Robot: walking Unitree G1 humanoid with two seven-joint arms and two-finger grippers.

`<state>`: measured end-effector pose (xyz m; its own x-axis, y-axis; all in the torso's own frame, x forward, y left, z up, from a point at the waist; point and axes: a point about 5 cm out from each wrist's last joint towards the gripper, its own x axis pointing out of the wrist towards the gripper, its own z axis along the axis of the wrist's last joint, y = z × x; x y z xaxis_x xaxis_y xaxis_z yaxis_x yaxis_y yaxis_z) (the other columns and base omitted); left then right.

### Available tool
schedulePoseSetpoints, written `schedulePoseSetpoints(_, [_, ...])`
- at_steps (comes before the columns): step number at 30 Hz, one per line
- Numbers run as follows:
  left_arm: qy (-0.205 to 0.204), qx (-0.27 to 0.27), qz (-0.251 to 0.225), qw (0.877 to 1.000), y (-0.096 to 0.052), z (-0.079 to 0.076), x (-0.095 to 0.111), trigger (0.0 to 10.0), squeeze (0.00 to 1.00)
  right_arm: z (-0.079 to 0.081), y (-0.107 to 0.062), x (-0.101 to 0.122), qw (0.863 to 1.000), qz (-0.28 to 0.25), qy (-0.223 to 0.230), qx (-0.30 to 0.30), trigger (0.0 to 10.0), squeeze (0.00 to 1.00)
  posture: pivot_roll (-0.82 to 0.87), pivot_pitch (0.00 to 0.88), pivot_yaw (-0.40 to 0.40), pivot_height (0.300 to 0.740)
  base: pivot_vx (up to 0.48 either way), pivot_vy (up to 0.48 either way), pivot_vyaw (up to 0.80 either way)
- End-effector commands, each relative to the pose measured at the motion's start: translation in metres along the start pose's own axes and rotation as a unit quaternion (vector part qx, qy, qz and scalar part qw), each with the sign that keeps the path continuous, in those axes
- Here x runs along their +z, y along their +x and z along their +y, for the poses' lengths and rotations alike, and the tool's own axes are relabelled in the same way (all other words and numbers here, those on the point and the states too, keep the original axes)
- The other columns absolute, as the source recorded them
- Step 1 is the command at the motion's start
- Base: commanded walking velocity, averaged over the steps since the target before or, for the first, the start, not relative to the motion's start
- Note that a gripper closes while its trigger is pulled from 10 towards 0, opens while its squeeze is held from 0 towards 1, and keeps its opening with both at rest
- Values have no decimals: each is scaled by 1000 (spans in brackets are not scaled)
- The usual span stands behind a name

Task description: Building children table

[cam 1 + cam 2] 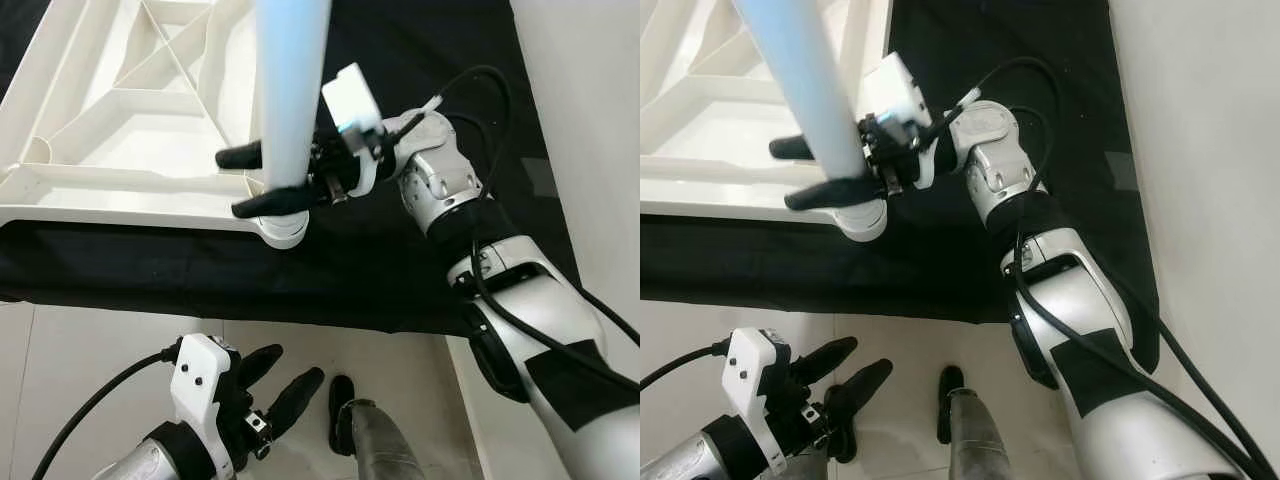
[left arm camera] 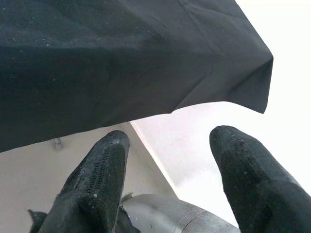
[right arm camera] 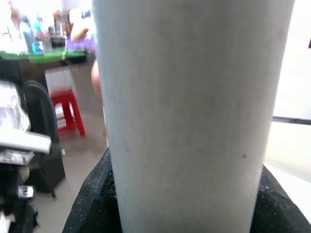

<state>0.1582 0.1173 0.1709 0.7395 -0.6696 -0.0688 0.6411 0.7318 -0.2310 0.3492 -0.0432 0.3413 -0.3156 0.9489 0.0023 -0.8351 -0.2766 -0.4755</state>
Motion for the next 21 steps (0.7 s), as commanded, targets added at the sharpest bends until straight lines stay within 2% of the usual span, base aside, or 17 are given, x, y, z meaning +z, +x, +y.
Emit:
schedulePoseSetpoints(1, [-11, 3, 12, 1000, -2, -1, -6, 10000, 0, 3, 1, -10, 1000, -2, 28, 2, 10000, 0, 100, 466, -101, 740, 0, 0, 0])
schedulePoseSetpoints(6, [-13, 3, 10, 1000, -1, -3, -6, 10000, 0, -1, 1, -10, 998, -18, 52, -11, 10000, 0, 97, 468, -102, 740, 0, 0, 0])
schedulePoseSetpoints(10, [-14, 2, 10, 1000, -1, -3, -6, 10000, 0, 2, 0, -17, 998, -5, 59, -9, 10000, 0, 97, 470, -102, 740, 0, 0, 0])
schedulePoseSetpoints(15, [-13, 3, 9, 1000, -1, -3, -6, 10000, 0, 10, 3, -26, 998, 35, 44, 16, 10000, 0, 97, 470, -102, 740, 0, 0, 0])
schedulePoseSetpoints(19, [-13, 3, 10, 1000, -1, -3, -6, 10000, 0, 23, 3, -44, 989, 135, 7, 63, 10000, 0, 99, 473, -101, 740, 0, 0, 0])
schedulePoseSetpoints(21, [-13, 3, 10, 1000, -1, -3, -6, 10000, 0, 24, 4, -46, 987, 144, 5, 68, 10000, 0, 99, 473, -101, 740, 0, 0, 0])
